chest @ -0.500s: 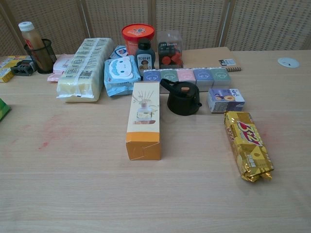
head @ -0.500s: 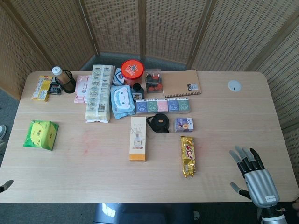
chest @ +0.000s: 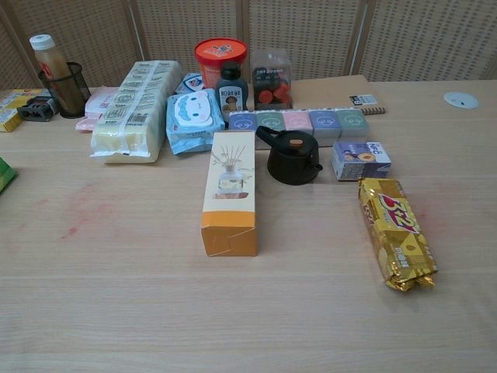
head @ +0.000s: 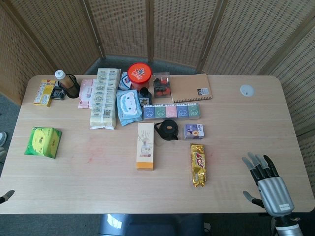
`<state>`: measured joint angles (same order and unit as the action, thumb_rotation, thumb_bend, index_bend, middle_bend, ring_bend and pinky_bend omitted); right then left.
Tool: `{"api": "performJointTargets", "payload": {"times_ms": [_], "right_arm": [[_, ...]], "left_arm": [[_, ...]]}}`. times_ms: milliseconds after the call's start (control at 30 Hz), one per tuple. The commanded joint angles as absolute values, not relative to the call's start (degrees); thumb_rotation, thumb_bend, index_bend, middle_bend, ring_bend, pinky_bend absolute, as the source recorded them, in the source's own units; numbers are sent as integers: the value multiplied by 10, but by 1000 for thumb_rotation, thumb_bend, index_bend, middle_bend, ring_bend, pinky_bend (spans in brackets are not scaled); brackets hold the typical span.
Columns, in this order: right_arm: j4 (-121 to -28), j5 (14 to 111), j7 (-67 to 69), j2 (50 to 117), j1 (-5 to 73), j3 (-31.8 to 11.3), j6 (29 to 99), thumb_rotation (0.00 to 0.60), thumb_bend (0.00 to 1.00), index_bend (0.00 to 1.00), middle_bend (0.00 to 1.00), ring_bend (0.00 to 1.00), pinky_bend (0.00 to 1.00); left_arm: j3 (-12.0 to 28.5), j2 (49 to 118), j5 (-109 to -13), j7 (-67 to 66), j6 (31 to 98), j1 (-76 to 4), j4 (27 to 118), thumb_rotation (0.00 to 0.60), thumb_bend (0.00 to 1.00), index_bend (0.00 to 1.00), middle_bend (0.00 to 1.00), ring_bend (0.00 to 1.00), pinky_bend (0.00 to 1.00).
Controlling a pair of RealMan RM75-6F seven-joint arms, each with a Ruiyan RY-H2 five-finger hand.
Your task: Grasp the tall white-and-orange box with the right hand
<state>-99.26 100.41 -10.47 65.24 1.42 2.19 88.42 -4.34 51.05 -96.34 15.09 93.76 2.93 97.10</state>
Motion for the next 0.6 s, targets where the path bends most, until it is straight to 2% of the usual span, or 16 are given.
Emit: {"api": "performJointTargets", "payload": {"times_ms": [33,100,200,267,367,467,600], "right_arm": [[-986,999,-105,659,19,13,884,600,0,0,17,28,19],[-970,1000,-102,675,26,-1,891,600,6,0,71,99,93],[-940,1005,-102,697,43,-18,889,600,93,0,236,297,347],[-922,1009,-105,708,61,-31,880,600,205,0,409,511,575],[-892,1013,-107,723,99,-52,849,600,361,0,594,731,797],[-872,1010,-95,733,132,-65,818,600,505,0,728,871,938],[-840,1016,-56,750,169,-72,791,600,596,0,767,938,999]], "left_arm": [[-45,509,-963,156,936,29,971,600,5,0,0,0,48],[-44,507,-962,166,940,30,969,600,5,0,0,0,48],[-42,504,-958,177,940,30,966,600,4,0,0,0,48],[-41,503,-955,182,939,29,966,600,4,0,0,0,48],[-39,502,-951,183,935,27,965,600,5,0,0,0,48],[-37,501,-944,184,928,24,967,600,5,0,0,0,48],[-34,501,-935,183,920,21,969,600,5,0,0,0,48]]}}
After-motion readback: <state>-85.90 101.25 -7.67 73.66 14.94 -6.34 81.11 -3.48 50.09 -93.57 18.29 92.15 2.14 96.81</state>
